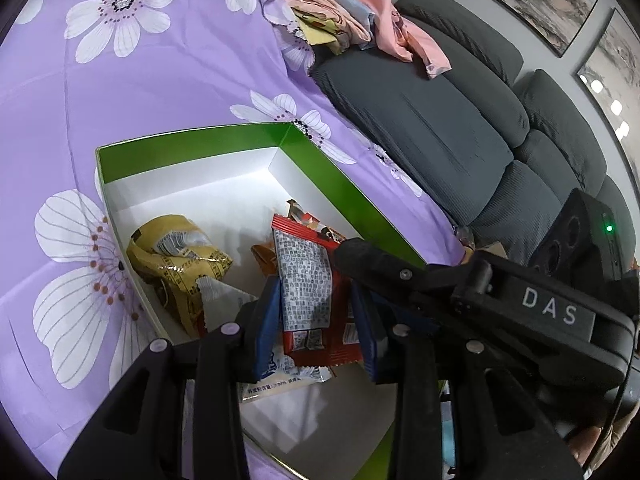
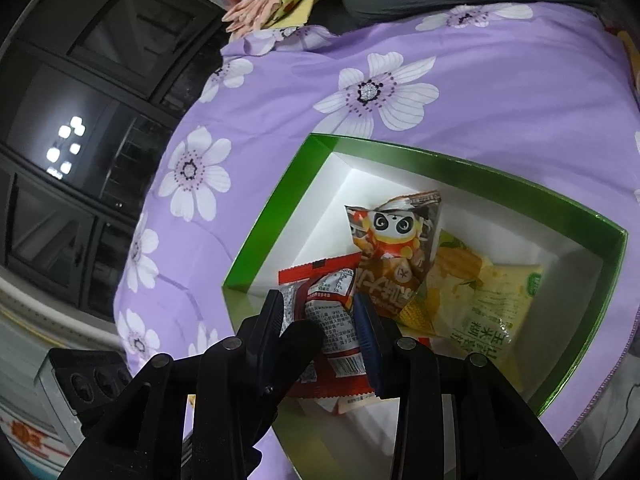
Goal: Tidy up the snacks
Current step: 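Carry the red-and-silver packet with the right gripper over the box, then open the right gripper to drop the red packet into the box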
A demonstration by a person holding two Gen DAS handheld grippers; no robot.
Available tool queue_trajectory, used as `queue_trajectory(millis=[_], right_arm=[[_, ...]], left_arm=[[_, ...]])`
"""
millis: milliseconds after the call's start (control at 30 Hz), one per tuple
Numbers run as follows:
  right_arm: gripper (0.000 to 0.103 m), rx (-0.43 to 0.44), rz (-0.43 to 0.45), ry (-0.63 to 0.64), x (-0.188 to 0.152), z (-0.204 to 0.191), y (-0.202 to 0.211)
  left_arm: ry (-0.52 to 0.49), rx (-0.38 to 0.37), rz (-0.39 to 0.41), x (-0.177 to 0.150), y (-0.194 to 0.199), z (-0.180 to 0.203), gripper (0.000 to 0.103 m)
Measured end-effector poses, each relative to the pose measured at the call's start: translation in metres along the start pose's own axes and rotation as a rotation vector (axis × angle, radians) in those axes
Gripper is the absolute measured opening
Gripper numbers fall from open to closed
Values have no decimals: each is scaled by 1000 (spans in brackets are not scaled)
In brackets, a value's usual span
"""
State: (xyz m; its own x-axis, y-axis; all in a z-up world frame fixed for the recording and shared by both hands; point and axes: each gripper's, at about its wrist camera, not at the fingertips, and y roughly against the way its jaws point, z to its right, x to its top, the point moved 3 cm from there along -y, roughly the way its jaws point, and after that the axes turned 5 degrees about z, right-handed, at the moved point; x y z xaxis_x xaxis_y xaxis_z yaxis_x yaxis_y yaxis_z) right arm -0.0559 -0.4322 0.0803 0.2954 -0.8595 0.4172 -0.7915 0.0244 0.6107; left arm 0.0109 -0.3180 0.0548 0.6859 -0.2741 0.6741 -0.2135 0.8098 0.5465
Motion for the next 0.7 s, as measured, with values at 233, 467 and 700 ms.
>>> queue_trajectory(millis=[233, 467, 700], right_arm=[[44, -32, 75, 37, 1, -12, 12], [50, -46, 115, 103, -3, -32, 19], [69, -18, 82, 222, -26, -72, 13]], left_arm=[[-13, 24, 69, 3, 28, -4, 64], [53, 113, 169, 9, 86, -44, 77], [181, 329, 243, -1, 166, -121, 85]])
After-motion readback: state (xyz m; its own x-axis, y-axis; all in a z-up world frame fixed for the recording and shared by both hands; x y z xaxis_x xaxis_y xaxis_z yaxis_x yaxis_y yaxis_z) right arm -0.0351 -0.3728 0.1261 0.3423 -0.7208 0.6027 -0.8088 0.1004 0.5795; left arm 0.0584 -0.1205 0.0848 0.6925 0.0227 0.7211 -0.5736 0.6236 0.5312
